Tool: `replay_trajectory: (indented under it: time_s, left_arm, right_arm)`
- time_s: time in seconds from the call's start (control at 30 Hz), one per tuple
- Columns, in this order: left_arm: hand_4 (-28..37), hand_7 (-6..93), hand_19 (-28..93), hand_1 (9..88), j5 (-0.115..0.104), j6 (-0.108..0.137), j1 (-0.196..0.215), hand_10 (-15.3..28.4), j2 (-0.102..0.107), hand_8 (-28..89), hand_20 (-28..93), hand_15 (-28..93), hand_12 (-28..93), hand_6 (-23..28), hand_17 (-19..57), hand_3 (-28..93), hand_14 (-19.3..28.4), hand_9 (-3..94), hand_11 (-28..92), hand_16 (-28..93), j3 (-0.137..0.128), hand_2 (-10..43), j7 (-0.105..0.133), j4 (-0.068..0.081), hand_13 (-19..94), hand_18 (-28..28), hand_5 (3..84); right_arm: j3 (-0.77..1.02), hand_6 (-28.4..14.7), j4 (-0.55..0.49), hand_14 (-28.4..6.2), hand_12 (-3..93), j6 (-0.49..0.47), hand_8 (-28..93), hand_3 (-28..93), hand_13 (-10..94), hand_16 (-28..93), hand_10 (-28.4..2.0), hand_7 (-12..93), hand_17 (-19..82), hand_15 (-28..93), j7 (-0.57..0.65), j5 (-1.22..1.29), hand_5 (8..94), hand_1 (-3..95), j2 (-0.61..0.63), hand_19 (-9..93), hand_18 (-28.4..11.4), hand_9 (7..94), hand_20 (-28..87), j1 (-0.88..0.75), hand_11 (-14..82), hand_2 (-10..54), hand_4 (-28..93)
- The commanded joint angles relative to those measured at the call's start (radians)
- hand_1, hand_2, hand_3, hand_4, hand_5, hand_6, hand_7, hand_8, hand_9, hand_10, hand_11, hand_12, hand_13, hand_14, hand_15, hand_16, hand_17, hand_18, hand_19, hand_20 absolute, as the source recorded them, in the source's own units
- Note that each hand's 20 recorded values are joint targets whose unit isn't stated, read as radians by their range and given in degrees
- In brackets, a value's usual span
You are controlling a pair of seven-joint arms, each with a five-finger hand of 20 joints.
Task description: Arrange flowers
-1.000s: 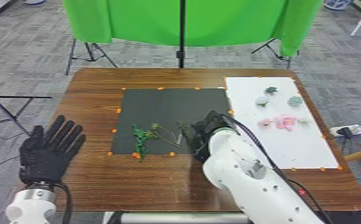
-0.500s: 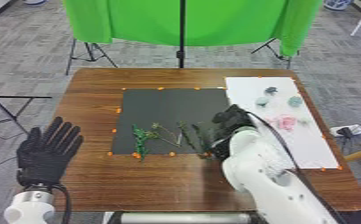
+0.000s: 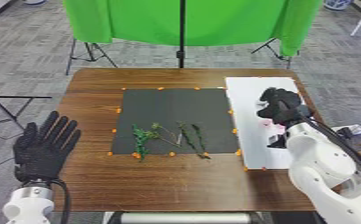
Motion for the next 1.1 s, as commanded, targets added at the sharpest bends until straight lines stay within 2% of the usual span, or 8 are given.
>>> replay_trajectory:
  time_s: [0.03,0.17,0.2,0.4,0.5,0.87,0.97,1.1]
  left_arm:
    - [-28.3,10.8,28,24.8,-0.009,0.000,0.026,14.2,-0.011,-8,17,33,12,8.1,-4.6,76,14.3,35.7,16,-3,-0.006,14.3,0.003,-0.002,28,13.1,43.0]
    - [-28.3,10.8,27,24.7,0.000,0.010,0.030,14.2,-0.012,-8,17,33,12,8.1,-4.6,76,14.3,35.7,16,-3,-0.003,14.2,-0.005,0.000,28,13.1,43.1]
    - [-28.3,10.8,27,24.7,-0.011,0.015,0.030,14.2,-0.012,-8,17,33,12,8.1,-4.6,77,14.3,35.7,16,-3,0.000,14.2,-0.001,0.002,28,13.1,43.1]
    - [-28.3,10.9,27,24.8,-0.016,0.004,0.028,14.2,-0.021,-8,17,33,12,8.1,-4.4,77,14.3,35.7,16,-3,0.003,14.2,0.003,0.002,28,13.0,43.2]
    - [-28.3,10.9,27,24.8,-0.017,0.004,0.030,14.2,-0.022,-8,17,33,12,8.2,-4.4,77,14.3,35.7,16,-3,0.009,14.2,0.005,0.003,28,13.0,43.1]
    - [-28.3,10.8,27,24.8,-0.022,0.000,0.050,14.2,-0.027,-8,16,33,12,8.2,-4.4,77,14.2,35.7,16,-3,-0.002,14.0,0.004,-0.006,28,12.9,43.2]
    - [-28.3,10.7,27,24.8,-0.014,-0.016,0.051,14.2,-0.019,-8,17,33,12,8.2,-4.4,77,14.3,35.7,16,-3,-0.012,14.0,0.009,-0.009,28,13.0,43.2]
    - [-28.3,10.8,27,24.8,-0.030,0.001,0.059,14.2,-0.025,-8,17,33,12,8.2,-4.5,77,14.4,35.7,16,-3,-0.005,13.9,0.005,-0.011,28,13.0,43.1]
  right_arm:
    - [-0.003,-6.5,-0.005,-17.6,18.1,-0.004,-12,83,45,24,-16.6,19,24,72,0.036,-0.007,52.8,41.8,-0.002,85,-23.5,51.1,58,-0.089,17.9,-9.5,-26]
    - [-0.043,-5.8,0.038,-16.8,17.8,0.038,-12,82,45,24,-15.7,19,25,71,0.060,-0.033,53.0,45.3,-0.012,84,-23.8,51.6,58,-0.072,17.2,-9.5,-28]
    - [-0.053,-5.3,0.057,-16.2,17.8,0.051,-12,82,46,24,-15.4,19,25,70,0.060,-0.035,53.5,46.7,-0.019,84,-23.7,52.3,57,-0.064,17.2,-9.5,-28]
    - [-0.107,-2.5,0.124,-12.5,18.2,0.178,-9,71,56,36,-13.3,25,29,59,0.092,-0.057,60.8,57.5,-0.036,86,-22.8,61.9,54,-0.039,20.8,-9.5,-28]
    - [-0.119,-1.4,0.130,-10.3,40.5,0.219,5,66,64,41,-11.0,41,32,56,0.085,-0.087,67.9,63.3,-0.017,85,-21.7,78.6,53,-0.028,12.0,-9.5,-28]
    - [-0.121,-1.5,-0.001,-10.7,46.5,0.319,13,70,66,42,-10.9,43,32,60,0.053,-0.049,68.6,63.3,-0.002,86,-22.0,79.1,54,-0.015,17.5,-9.5,-28]
    - [-0.150,-1.6,-0.028,-11.0,47.1,0.324,15,71,65,42,-11.0,43,32,60,0.032,-0.024,68.8,63.0,-0.009,86,-22.2,78.8,54,0.023,18.3,-9.5,-28]
    - [-0.214,-1.8,-0.008,-11.0,47.3,0.328,15,73,66,42,-11.3,42,33,61,0.060,-0.099,68.9,62.3,-0.024,85,-22.5,78.9,53,0.079,18.8,-9.5,-28]
